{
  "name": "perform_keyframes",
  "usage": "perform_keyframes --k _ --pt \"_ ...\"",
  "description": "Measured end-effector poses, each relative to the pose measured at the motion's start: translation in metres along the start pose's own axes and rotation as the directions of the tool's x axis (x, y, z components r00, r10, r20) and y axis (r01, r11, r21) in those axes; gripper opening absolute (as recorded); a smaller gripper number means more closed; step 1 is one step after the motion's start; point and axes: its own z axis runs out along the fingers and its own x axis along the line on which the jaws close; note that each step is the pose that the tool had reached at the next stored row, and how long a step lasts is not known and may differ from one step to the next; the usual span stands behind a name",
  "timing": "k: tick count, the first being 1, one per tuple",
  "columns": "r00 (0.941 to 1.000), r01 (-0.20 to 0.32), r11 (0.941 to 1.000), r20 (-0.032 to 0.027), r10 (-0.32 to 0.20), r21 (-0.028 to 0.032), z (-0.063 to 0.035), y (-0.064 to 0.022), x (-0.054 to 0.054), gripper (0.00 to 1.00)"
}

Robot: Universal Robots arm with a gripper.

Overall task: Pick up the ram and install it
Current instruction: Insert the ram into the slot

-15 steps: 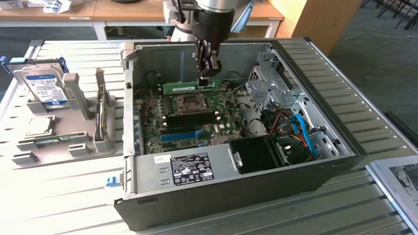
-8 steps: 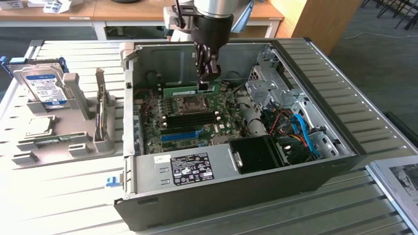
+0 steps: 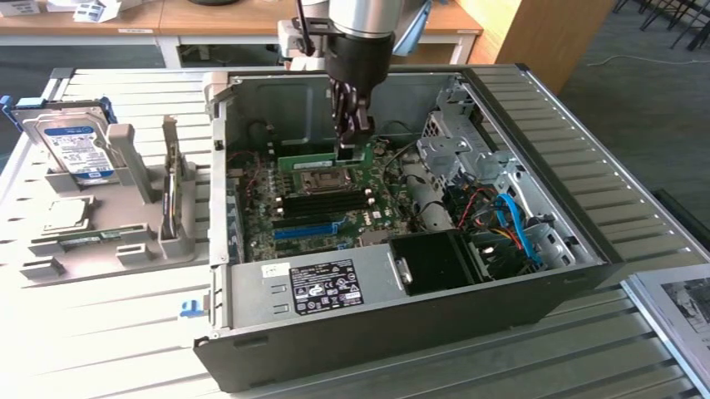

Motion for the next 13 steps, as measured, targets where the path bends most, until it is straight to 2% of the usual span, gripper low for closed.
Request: perform_keyframes --k 7,13 --pt "0.9997 -0.001 1.0 -0.024 0.001 0.0 0.0066 -0.0003 0.0 0.12" --pt "0.9992 -0.002 1.0 -0.0402 0.002 0.0001 0.0133 -0.0006 -0.001 0.12"
